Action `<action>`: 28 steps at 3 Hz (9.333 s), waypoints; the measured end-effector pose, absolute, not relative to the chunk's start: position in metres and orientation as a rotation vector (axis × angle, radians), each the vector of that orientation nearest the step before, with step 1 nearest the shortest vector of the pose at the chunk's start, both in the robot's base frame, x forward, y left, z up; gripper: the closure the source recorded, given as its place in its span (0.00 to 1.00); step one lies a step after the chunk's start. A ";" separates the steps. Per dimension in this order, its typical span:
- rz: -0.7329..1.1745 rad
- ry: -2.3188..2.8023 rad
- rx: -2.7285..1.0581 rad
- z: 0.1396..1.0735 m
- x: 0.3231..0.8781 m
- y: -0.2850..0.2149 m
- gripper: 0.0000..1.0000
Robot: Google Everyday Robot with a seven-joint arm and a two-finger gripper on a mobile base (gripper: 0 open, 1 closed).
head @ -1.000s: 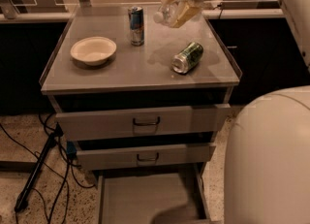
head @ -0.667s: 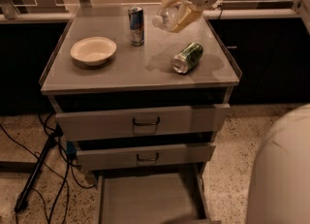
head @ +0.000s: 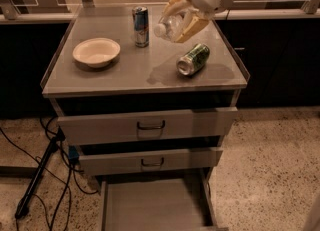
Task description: Place water bottle into bottom drawer
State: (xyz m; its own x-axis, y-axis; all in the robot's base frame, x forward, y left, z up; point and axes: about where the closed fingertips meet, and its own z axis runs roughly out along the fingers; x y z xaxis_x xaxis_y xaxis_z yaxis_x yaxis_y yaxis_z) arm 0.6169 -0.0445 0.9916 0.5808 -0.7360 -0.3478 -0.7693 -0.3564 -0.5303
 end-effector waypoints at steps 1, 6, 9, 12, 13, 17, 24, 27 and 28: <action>0.157 1.173 -2.131 0.992 0.603 -0.046 1.00; 0.417 1.175 -2.089 0.997 0.499 -0.056 1.00; 0.708 1.126 -2.097 0.965 0.433 -0.042 1.00; 0.952 1.118 -2.088 0.910 0.410 -0.020 1.00; 1.096 1.122 -2.074 0.865 0.419 -0.007 1.00; 1.275 1.179 -1.957 0.797 0.402 -0.006 1.00; 1.278 1.303 -1.669 0.632 0.413 0.009 1.00; 1.316 1.355 -1.489 0.565 0.418 0.004 1.00; 1.322 1.356 -1.484 0.562 0.418 0.004 1.00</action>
Offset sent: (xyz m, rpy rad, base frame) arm -0.0714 -0.0013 0.0282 0.1749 0.1547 0.1570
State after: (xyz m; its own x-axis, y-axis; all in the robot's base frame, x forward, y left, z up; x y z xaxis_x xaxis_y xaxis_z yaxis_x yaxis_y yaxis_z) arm 0.4175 0.0044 0.5624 -0.0785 -0.2369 -0.9684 -0.9741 -0.1884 0.1251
